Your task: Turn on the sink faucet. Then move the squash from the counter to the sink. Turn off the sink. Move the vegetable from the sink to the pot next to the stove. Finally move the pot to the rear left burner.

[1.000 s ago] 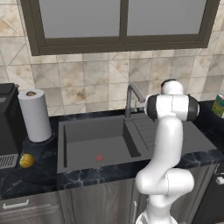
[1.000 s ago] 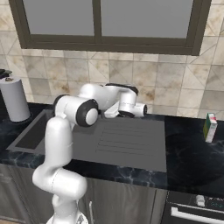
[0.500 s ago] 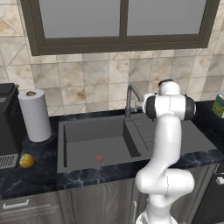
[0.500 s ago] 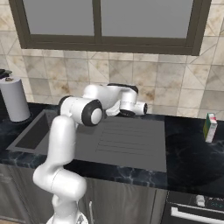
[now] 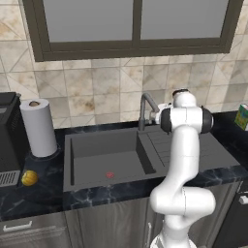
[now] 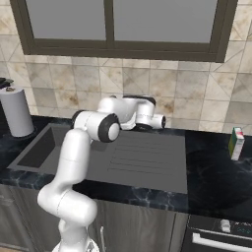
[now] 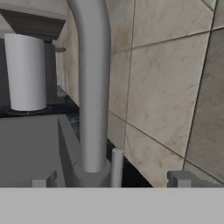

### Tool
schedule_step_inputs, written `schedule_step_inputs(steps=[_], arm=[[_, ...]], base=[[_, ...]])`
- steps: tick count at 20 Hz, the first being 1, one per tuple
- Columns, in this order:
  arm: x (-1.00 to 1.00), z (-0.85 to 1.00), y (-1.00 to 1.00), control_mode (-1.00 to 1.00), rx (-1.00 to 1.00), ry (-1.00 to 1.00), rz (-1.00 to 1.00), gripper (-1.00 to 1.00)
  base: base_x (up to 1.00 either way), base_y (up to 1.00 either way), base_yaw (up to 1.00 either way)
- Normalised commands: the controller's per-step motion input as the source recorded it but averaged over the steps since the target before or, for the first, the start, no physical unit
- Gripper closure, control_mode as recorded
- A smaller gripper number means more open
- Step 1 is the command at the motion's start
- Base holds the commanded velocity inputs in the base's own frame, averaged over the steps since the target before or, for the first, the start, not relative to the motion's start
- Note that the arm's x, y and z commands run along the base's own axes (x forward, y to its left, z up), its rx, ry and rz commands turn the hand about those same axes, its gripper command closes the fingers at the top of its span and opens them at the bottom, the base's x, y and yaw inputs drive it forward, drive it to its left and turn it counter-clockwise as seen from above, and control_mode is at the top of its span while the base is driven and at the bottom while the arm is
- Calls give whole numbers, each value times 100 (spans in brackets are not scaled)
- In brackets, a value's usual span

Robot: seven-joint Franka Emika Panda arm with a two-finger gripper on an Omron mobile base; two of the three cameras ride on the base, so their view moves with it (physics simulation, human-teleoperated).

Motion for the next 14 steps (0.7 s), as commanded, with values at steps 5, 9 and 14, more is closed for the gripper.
schedule_step_inputs(steps=[5,9,14], arm=[[2,-13,13,-100,0,0,0,-100],[0,-7,24,-100,0,0,0,-100],[7,-1,22,-100,0,0,0,-100]], base=[[0,0,0],[0,0,0],[0,0,0]])
